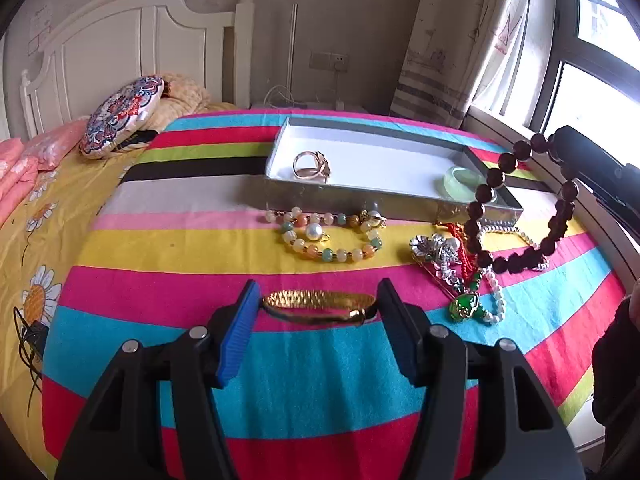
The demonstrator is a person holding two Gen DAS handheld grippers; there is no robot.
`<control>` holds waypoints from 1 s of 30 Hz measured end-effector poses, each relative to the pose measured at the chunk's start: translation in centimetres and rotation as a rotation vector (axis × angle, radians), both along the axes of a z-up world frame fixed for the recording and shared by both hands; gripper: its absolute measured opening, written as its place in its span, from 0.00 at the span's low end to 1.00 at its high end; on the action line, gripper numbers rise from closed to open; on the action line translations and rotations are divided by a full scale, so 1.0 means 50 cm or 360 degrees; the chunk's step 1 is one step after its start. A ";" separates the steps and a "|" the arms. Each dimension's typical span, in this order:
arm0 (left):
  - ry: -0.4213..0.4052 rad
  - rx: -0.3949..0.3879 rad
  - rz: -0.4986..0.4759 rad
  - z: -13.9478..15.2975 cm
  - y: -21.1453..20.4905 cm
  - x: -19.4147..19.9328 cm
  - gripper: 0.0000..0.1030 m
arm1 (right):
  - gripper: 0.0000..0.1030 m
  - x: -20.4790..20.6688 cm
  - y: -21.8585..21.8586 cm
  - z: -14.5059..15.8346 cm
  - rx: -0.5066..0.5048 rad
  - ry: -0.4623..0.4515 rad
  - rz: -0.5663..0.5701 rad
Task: Organize jewelry
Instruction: 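Lower the red bead bracelet into the box with the right tool while the left tool places the gold bangle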
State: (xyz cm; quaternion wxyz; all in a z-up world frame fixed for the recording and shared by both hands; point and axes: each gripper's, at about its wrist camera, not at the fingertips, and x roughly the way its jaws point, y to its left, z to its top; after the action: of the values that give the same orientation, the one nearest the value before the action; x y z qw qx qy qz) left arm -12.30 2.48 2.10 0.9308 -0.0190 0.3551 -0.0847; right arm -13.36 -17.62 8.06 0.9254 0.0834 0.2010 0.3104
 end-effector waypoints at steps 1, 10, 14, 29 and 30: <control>-0.0010 0.0000 0.0003 0.002 0.002 -0.005 0.58 | 0.14 -0.002 0.001 0.002 -0.0001 -0.0004 -0.0002; -0.0073 -0.0018 0.0004 0.034 0.013 -0.022 0.58 | 0.14 -0.004 -0.004 0.006 0.0000 -0.0006 -0.0029; -0.0096 -0.0011 -0.0027 0.057 0.003 -0.004 0.58 | 0.14 0.006 -0.003 0.010 -0.0031 -0.0012 -0.0039; -0.0124 -0.0059 -0.0149 0.128 -0.054 0.149 0.58 | 0.14 0.161 -0.017 0.056 -0.0088 0.0027 -0.0146; -0.0109 -0.0048 -0.0160 0.129 -0.060 0.169 0.58 | 0.14 0.180 -0.018 0.056 -0.0094 0.0038 -0.0159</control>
State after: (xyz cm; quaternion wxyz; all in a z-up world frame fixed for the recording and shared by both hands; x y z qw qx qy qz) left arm -3.87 -0.53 8.57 0.9366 -0.0123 0.3221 -0.1374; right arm -4.37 -18.51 10.87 0.9393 0.0696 0.2169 0.2566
